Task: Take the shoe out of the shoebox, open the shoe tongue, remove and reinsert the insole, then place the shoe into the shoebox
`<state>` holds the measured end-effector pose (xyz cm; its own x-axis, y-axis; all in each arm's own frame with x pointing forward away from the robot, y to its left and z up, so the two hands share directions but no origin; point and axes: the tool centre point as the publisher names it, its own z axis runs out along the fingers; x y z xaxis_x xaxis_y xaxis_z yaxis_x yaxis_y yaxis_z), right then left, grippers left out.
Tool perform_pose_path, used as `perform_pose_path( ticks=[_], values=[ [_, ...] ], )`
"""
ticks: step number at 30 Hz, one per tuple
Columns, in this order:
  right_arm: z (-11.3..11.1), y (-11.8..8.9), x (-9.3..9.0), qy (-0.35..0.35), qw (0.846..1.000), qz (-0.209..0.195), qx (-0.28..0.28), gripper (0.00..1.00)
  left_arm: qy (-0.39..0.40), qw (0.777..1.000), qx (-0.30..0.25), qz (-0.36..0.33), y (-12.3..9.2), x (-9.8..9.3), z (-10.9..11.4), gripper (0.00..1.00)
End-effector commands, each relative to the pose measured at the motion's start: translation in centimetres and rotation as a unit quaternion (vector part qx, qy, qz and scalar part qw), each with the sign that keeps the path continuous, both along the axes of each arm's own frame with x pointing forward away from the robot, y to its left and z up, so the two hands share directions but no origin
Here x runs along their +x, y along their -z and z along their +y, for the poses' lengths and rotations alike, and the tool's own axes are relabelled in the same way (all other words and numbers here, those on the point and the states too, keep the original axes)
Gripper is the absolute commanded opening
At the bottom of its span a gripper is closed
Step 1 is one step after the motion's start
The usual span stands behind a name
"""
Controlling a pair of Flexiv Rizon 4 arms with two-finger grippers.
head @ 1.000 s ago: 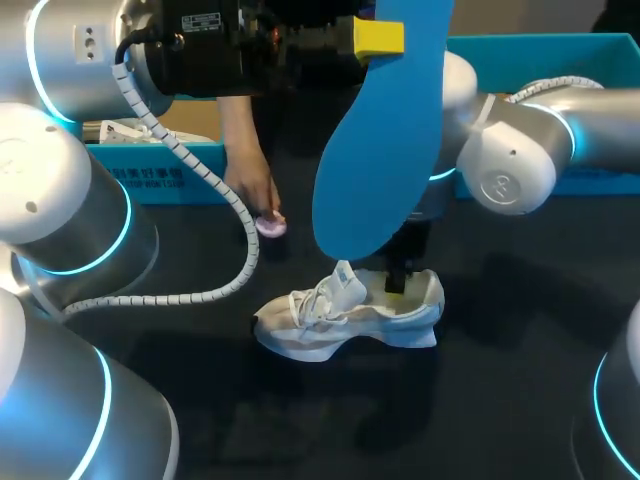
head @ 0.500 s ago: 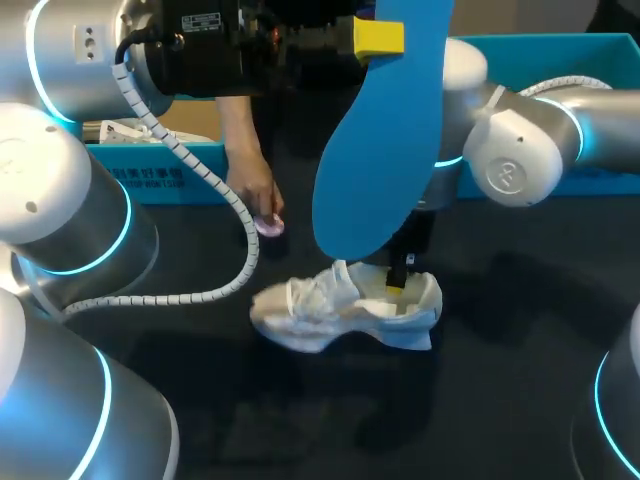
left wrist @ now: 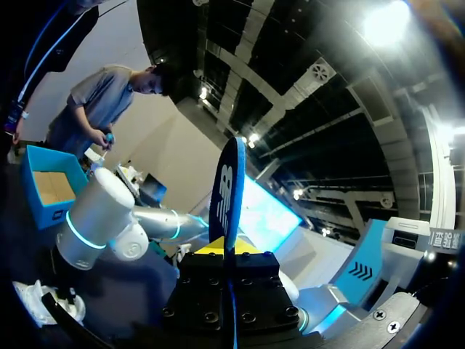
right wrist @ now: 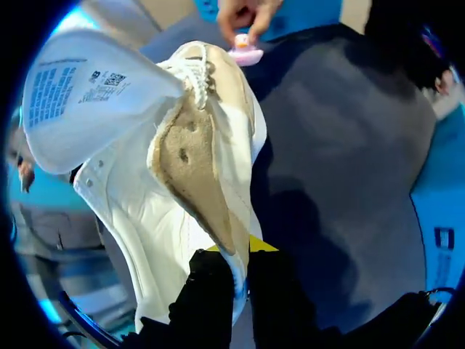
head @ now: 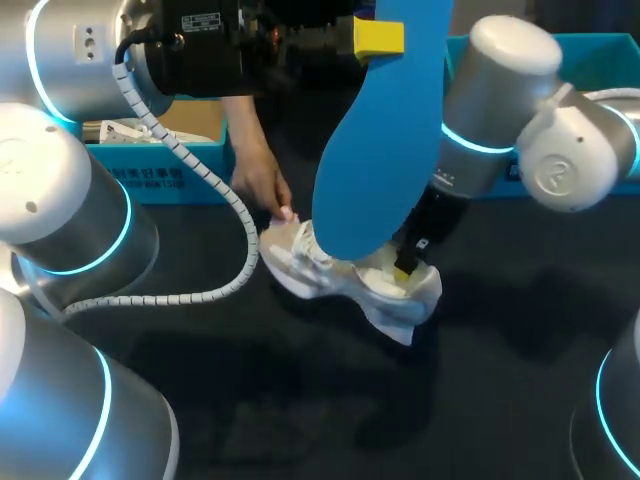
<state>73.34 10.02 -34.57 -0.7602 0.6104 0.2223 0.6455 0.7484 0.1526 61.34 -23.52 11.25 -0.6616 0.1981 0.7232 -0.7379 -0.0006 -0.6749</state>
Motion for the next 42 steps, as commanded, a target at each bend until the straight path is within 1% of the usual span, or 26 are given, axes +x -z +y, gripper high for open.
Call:
perform_pose_path(
  ticks=[1, 2, 3, 4, 5, 7, 9, 12, 13, 29, 30, 31, 34, 35, 36, 38, 42],
  values=[
    [-0.5, -1.2, -0.6, 0.119, 0.993, 0.003, 0.006, 0.00, 0.000, 1.000, 0.000, 0.000, 0.1, 0.0, -0.1, 0.00],
    [-0.4, -1.3, -0.5, 0.142, 0.990, -0.004, 0.008, 0.00, 0.000, 1.000, 0.000, 0.000, 0.1, 0.0, -0.1, 0.00],
    [-0.4, -1.5, -0.7, 0.183, 0.983, 0.015, 0.002, 0.00, 0.000, 1.000, 0.000, 0.000, 0.1, 0.0, -0.1, 0.00],
    [-0.3, -1.5, -0.7, 0.191, 0.981, 0.002, 0.015, 0.00, 0.000, 1.000, 0.000, 0.000, 0.1, 0.0, -0.1, 0.00],
    [-0.3, -1.4, -0.9, 0.228, 0.974, 0.005, 0.019, 0.00, 0.000, 1.000, 0.000, 0.000, 0.1, 0.0, -0.1, 0.00],
    [0.0, -1.5, -0.9, 0.250, 0.968, 0.011, 0.016, 0.00, 0.000, 1.000, 0.000, 0.000, 0.1, 0.0, -0.1, 0.00],
    [0.1, -1.5, -0.9, 0.261, 0.965, 0.013, 0.008, 0.00, 0.000, 1.000, 0.000, 0.000, 0.1, 0.0, -0.1, 0.00],
    [0.2, -1.6, -0.9, 0.262, 0.965, 0.011, 0.001, 0.00, 0.000, 1.000, 0.000, 0.000, 0.1, 0.0, -0.1, 0.00],
    [0.3, -1.8, -0.9, 0.253, 0.967, 0.004, 0.003, 0.00, 0.000, 1.000, 0.000, 0.000, 0.1, 0.0, -0.1, 0.00],
    [0.3, -1.8, -0.9, 0.253, 0.967, 0.004, 0.003, 0.00, 0.000, 1.000, 0.000, 0.000, 0.1, 0.0, -0.1, 0.00],
    [0.2, -1.7, -1.0, 0.269, 0.963, -0.002, 0.015, 0.00, 0.000, 1.000, 0.000, 0.000, 0.1, 0.0, -0.1, 0.00],
    [0.2, -1.7, -1.1, 0.274, 0.962, -0.003, 0.014, 0.00, 0.000, 1.000, 0.000, 0.000, 0.1, 0.0, -0.1, 0.00],
    [-0.4, -1.4, -1.8, 0.331, 0.943, -0.010, 0.015, 0.00, 0.000, 1.000, 0.000, 0.000, 0.1, 0.0, -0.1, 0.00],
    [-0.5, -1.4, -1.9, 0.337, 0.941, -0.012, 0.019, 0.00, 0.000, 1.000, 0.000, 0.000, 0.1, 0.0, -0.1, 0.00],
    [-0.7, -1.4, -2.1, 0.361, 0.933, -0.012, 0.011, 0.00, 0.000, 1.000, 0.000, 0.000, 0.1, 0.0, -0.1, 0.00],
    [-0.9, -1.2, -2.2, 0.363, 0.931, -0.015, 0.020, 0.00, 0.000, 1.000, 0.000, 0.000, 0.1, 0.0, -0.1, 0.00],
    [-1.2, -0.3, -2.2, 0.375, 0.927, -0.014, 0.018, 0.00, 0.000, 1.000, 0.000, 0.000, 0.1, 0.0, -0.1, 0.00]
  ],
)
